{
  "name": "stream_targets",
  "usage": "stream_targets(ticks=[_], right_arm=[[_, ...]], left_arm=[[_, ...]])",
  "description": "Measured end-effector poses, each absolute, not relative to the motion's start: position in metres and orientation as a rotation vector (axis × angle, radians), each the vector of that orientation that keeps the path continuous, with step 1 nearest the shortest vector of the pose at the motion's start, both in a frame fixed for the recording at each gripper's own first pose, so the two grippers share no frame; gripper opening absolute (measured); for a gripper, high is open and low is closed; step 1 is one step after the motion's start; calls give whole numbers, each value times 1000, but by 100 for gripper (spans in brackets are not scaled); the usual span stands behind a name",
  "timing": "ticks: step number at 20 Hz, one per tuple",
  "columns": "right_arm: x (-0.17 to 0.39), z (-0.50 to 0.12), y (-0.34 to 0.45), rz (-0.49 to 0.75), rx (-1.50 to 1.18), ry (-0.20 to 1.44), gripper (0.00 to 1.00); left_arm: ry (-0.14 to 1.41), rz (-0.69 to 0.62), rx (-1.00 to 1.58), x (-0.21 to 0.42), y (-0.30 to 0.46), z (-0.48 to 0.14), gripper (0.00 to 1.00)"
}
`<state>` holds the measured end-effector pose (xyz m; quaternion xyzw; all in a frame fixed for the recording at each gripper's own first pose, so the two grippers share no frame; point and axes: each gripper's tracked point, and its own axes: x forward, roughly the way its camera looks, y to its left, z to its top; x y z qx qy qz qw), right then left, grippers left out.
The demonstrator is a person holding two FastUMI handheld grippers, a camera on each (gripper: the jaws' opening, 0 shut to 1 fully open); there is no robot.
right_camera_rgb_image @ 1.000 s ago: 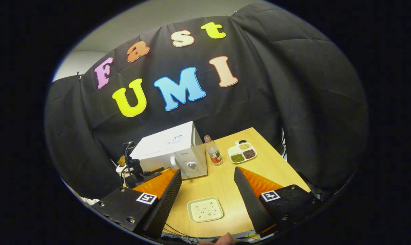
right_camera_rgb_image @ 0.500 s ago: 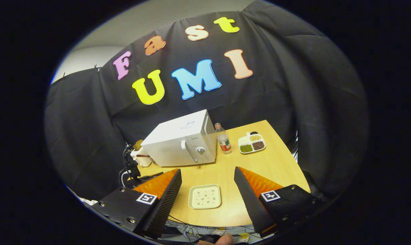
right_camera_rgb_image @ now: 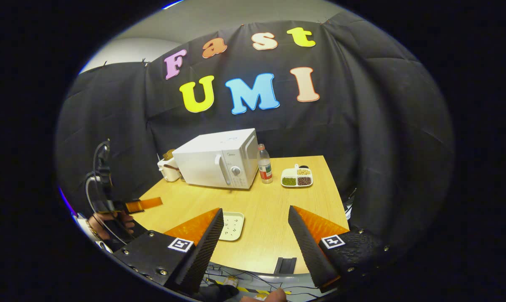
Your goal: Open the microwave oven with the left hand, put the food in, and close the microwave oven.
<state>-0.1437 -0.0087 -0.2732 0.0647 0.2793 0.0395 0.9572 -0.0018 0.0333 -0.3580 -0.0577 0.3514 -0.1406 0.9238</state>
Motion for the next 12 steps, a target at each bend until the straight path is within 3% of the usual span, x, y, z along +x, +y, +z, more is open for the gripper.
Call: stream_targets(ticks=[2,6,8,9,10,11,12], right_arm=[[-129,-257,2,93,157,532,95],[-74,-208,31,131,102,444,95],[-47,-181,48,145,66,404,95],[-35,-168,58,150,56,386,95],[-25,-158,68,151,47,369,95],[-16,-147,75,135,33,347,95],[-7,-133,78,108,13,316,95]], left_arm=[[644,-273,-93,10,48,-291,77],[456,-265,-132,53,55,-168,73],[384,-280,-158,63,53,-129,73],[347,-291,-158,65,53,-115,68],[296,-302,-147,68,57,-96,73],[258,-305,-127,70,64,-81,67],[231,-306,-103,70,73,-70,72]])
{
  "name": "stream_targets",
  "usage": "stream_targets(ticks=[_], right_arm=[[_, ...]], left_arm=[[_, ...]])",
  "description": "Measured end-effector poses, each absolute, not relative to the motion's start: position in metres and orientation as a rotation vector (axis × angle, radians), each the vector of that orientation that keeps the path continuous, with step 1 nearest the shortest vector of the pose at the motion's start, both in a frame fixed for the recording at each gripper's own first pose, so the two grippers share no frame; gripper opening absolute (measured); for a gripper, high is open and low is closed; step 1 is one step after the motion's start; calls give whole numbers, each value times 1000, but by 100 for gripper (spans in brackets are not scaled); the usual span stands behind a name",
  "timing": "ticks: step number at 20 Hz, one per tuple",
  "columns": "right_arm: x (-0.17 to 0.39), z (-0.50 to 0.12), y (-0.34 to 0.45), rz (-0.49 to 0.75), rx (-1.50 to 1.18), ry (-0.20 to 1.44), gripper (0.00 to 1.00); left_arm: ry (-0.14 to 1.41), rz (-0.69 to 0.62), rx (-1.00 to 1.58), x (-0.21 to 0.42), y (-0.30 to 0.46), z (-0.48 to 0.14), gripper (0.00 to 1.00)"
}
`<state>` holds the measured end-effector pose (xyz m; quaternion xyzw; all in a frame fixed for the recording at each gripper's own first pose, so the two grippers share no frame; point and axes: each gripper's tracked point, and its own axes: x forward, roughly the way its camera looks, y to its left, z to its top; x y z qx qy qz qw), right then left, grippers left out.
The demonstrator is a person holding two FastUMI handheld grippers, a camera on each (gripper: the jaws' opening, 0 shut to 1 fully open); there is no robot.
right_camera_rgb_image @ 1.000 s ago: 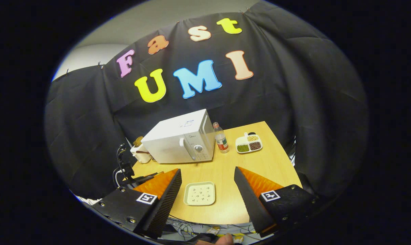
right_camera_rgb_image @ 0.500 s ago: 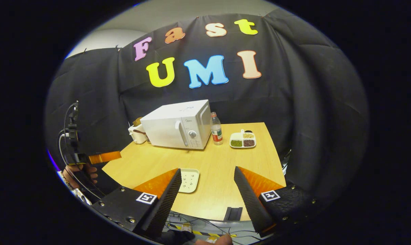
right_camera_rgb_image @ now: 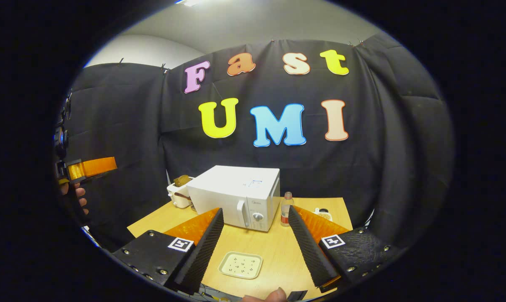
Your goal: Open the microwave oven with the left hand, put the food in, and close the microwave oven.
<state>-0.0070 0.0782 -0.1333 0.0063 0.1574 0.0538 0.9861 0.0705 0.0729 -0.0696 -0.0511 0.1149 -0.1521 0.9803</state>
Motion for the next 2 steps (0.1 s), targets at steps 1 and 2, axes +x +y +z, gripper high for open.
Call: stream_targets(ticks=[1,2], right_arm=[[1,-118,80,67,-14,274,95],[9,-101,86,38,-39,228,95]], left_arm=[[205,-308,-86,70,81,-61,72],[175,-317,-74,74,83,-50,72]])
